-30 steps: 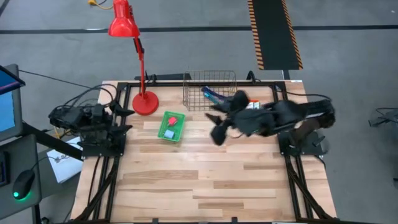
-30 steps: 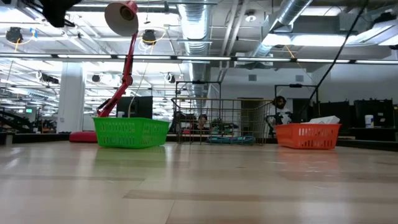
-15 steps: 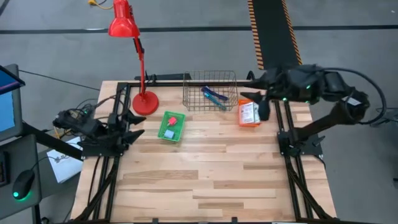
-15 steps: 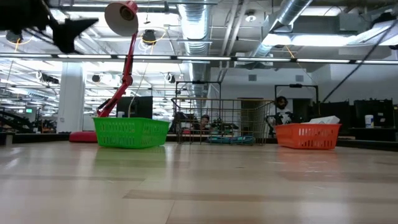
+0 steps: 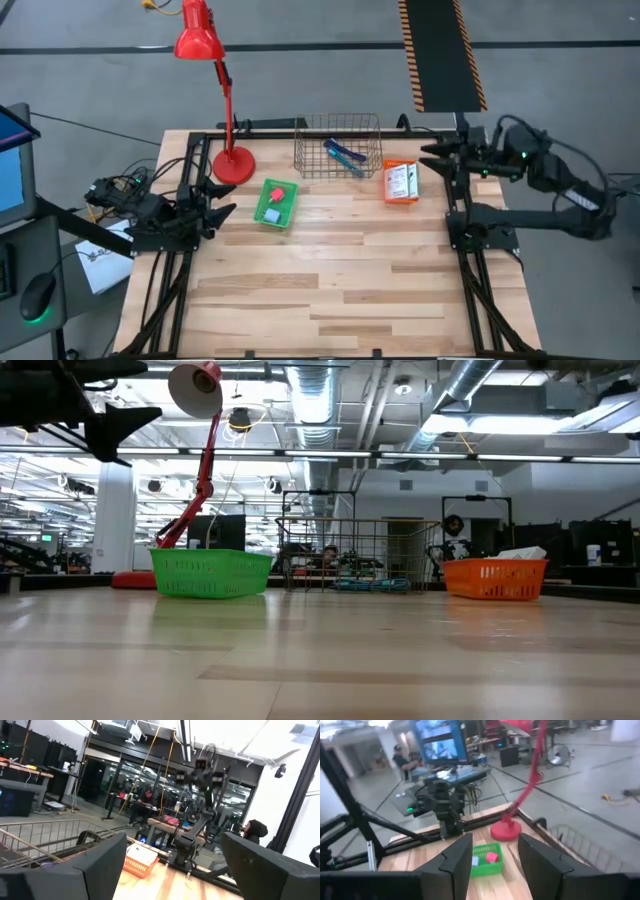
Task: Pick and place items into bin
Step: Return to Home Position
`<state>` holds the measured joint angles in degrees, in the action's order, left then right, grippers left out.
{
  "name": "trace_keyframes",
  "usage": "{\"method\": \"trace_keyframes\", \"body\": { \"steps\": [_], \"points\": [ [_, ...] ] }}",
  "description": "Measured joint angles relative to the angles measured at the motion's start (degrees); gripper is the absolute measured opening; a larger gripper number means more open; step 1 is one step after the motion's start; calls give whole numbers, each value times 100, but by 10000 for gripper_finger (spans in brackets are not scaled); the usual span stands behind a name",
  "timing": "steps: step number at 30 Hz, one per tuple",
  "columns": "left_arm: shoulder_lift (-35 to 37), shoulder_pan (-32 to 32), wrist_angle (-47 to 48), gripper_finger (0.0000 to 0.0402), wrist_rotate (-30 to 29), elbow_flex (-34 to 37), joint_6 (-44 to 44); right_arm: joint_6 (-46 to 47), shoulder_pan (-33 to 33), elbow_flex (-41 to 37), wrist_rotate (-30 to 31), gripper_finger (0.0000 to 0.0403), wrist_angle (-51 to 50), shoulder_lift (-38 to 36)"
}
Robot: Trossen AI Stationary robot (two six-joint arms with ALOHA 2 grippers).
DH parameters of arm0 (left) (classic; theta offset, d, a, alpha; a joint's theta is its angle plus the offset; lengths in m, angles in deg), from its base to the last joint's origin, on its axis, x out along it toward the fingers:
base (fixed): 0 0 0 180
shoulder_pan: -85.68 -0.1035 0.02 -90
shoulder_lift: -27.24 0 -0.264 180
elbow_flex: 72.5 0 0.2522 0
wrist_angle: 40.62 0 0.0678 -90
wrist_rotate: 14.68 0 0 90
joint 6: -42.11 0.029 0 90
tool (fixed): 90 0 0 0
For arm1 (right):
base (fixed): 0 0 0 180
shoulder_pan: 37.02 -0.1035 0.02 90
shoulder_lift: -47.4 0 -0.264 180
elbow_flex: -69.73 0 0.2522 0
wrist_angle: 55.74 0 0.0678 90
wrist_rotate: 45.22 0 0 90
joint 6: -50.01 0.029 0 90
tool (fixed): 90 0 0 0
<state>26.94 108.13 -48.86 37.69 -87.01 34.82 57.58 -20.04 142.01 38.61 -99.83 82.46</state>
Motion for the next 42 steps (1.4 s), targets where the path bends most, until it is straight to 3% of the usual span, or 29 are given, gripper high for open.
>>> {"method": "trace_keyframes", "body": {
  "steps": [10, 16, 24, 33, 42],
  "points": [
    [0, 0, 5, 314, -57, 0, 2, 1118, 178, -2827, 4, 154, 1319, -2355],
    [0, 0, 42, 314, -57, 0, 3, 1504, 178, -3916, 253, 152, 1730, -3476],
    [-4, 0, 449, 314, -38, 0, 42, 1510, 139, -4744, 441, 152, 1875, -3389],
    [-4, 0, 1496, 314, -57, 0, -514, 1445, 141, -5432, 516, 153, 2076, -3490],
    [-7, -2, 1735, 314, -396, -2, -637, 901, 150, -5465, 646, 152, 2092, -3383]
  ]
}}
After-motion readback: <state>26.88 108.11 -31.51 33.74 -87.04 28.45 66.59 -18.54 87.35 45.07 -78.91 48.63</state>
